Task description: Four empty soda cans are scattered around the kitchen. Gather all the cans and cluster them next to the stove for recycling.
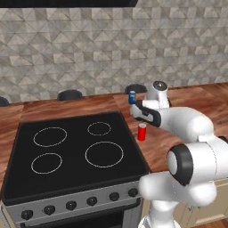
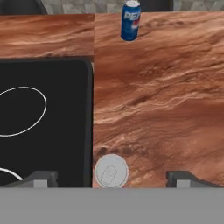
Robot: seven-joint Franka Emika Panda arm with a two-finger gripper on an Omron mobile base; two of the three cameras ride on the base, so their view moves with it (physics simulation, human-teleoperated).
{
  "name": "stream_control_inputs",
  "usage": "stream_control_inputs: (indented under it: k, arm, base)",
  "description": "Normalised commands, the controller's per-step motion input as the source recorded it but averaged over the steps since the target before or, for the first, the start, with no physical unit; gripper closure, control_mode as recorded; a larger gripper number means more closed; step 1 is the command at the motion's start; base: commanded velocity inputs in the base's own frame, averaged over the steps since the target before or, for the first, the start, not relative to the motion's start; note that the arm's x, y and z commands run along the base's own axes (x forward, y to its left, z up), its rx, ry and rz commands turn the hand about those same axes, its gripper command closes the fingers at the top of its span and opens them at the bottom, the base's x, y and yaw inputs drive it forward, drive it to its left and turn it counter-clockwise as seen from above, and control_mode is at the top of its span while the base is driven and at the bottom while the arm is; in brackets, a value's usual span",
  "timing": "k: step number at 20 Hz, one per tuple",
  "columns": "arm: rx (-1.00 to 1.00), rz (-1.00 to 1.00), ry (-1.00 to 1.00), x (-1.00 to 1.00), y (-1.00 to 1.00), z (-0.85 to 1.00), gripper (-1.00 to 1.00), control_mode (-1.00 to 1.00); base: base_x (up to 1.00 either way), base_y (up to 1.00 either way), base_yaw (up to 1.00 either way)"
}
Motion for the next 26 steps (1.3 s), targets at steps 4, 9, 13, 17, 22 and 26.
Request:
stream_control_inputs:
  k: [4, 9, 13, 17, 22, 26]
  arm:
    - [-0.03, 0.0, -0.07, -0.85, 0.0, 0.24, -1.0, -1.0]
    - [-0.02, 0.0, 0.0, -0.76, 0.05, 0.14, -1.0, -1.0]
    - [0.0, 0.0, 0.01, -0.82, 0.06, 0.08, -1.0, -1.0]
    - [0.0, 0.0, 0.09, -0.69, 0.16, 0.19, -1.0, -1.0]
    - [0.0, 0.0, 0.1, -0.23, 0.25, 0.22, -1.0, -1.0]
    - [0.0, 0.0, 0.07, -0.01, 0.13, 0.16, -1.0, -1.0]
  base:
    - [0.0, 0.0, 0.0]
    - [0.0, 0.0, 0.0]
    - [0.0, 0.0, 0.0]
    - [0.0, 0.0, 0.0]
    - [0.0, 0.0, 0.0]
    - [0.0, 0.0, 0.0]
